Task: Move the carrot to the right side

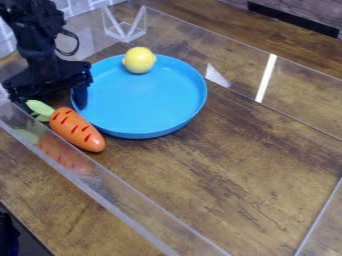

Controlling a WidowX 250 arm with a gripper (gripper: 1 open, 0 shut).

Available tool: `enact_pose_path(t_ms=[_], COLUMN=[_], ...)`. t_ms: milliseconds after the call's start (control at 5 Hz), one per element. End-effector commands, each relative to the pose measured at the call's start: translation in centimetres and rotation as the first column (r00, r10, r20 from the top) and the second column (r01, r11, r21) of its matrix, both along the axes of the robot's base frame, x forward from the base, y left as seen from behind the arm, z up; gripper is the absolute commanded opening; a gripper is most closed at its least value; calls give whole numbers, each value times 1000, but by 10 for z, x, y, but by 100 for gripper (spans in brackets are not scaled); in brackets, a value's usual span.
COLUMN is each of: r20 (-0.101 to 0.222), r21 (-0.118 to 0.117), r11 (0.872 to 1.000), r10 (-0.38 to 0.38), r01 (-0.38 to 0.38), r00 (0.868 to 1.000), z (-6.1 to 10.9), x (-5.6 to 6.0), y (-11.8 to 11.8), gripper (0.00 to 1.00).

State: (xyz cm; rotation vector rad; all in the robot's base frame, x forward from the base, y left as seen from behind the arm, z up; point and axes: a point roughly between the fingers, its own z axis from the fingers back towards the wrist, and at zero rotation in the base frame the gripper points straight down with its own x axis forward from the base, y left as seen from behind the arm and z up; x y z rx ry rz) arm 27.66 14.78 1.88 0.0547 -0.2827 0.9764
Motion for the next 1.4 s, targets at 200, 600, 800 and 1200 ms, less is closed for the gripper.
enact_pose_path(t_ms=[200,600,800,1200], r20=[-32,-42,-45,-49], r21=[20,38,44,57], r11=[1000,999,998,997], r10=[12,31,40,51], r01=[-11,-29,-38,-48], r00=[999,999,998,998], z=[-5,-3,-2,-1], x=[-10,-11,-10,-8], y=[0,2,3,4], gripper=[100,100,100,100])
